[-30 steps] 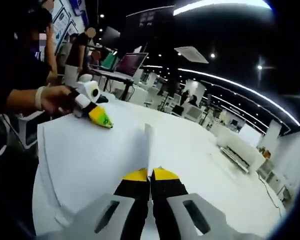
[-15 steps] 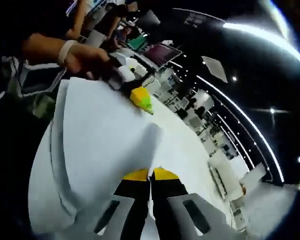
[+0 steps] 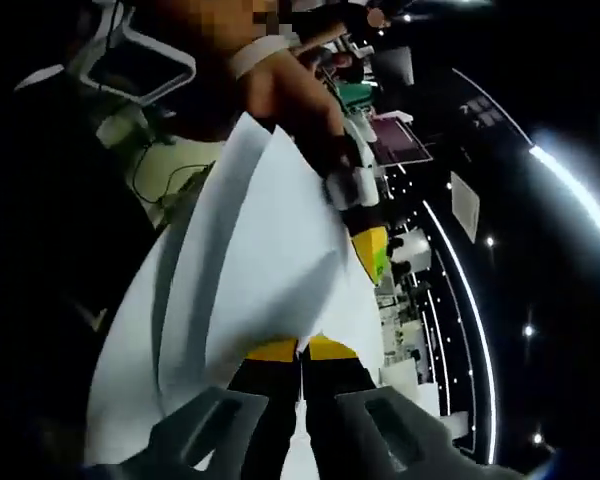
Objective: Organize the stack of printing papers by aligning and flattening the scattered papers on the table
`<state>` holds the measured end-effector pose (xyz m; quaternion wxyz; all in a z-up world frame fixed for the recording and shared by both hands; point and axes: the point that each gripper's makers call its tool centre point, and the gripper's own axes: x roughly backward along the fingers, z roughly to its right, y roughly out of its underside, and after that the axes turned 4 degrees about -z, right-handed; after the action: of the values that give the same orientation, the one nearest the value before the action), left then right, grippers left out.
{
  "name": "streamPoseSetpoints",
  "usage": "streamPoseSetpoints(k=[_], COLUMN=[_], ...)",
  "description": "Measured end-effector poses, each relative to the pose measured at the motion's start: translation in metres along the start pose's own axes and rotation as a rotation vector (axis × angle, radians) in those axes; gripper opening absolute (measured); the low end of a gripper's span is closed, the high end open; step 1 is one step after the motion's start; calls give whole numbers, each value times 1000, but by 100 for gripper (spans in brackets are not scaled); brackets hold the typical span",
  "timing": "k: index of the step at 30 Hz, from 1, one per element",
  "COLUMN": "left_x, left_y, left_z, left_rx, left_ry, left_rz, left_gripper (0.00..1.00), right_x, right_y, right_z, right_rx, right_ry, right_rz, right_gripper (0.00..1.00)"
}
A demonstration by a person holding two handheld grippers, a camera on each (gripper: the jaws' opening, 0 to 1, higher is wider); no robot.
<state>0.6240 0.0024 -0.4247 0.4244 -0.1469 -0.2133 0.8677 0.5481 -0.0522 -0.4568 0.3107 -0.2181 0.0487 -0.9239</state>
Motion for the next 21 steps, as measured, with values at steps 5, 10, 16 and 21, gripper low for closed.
streamPoseSetpoints(k=[5, 10, 16, 21], left_x=[-1, -1, -2, -1], left_y=[1, 1, 4, 4], left_z=[0, -2, -3, -4], left_rx=[-1, -1, -4, -24], left_ry=[-3, -5, -10, -16], left_rz=[-5, -13, -33, -34], left_gripper=[23, 23, 17, 12], right_x=[2, 1, 1, 0], right_y=[-8, -28, -33, -31], right_z=[2, -2, 0, -2], right_rx=[43, 78, 64, 69], right_ry=[9, 2, -1, -5], right_rz=[9, 48, 78, 84], right_gripper=[0, 0, 0, 0])
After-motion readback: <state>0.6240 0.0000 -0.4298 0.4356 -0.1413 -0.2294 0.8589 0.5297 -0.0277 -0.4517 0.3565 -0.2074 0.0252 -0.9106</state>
